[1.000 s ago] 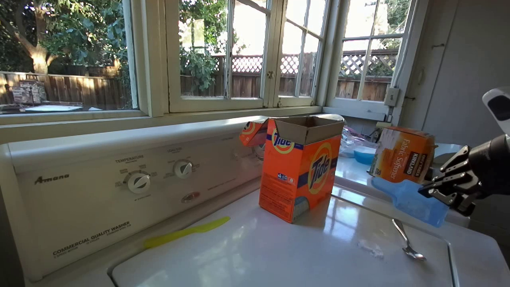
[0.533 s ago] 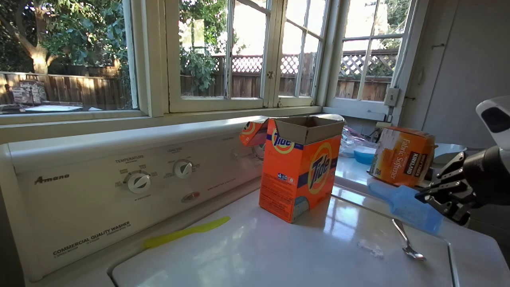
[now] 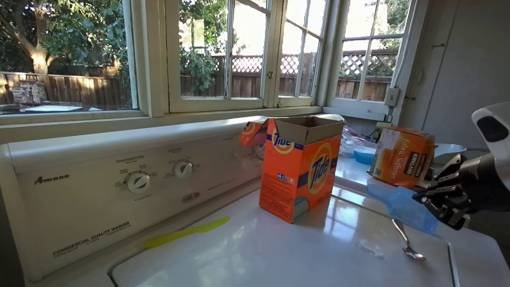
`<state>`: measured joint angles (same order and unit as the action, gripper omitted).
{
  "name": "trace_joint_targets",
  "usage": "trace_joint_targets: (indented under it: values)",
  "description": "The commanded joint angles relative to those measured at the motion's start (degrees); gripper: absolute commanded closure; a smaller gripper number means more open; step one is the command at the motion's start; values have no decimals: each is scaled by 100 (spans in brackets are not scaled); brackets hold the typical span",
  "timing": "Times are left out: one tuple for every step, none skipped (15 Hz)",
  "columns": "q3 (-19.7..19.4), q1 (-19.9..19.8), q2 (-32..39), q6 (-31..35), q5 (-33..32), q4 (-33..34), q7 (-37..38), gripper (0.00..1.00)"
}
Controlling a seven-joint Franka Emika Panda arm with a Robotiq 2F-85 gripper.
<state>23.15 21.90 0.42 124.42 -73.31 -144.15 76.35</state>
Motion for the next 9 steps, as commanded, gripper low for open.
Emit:
trace_joint_targets:
  values:
    - [53,110,226,-314,-197,134,191,99]
    - [63,127,263,-359,-210,154,190,99]
    - [76,145,303,-389,-223,175,188,99]
    - [86,163,339,-423,-229,196,182,99]
    - [98,184,379,-457,-235,219,172,99]
    - [106,206,413,-487,-241,239,170,99]
    - [115,226,449,-525,-249,262,172,99]
    - [125,247,484,-572,-259,284,174,99]
    - [131,264,512,-599,-267,298,167,99]
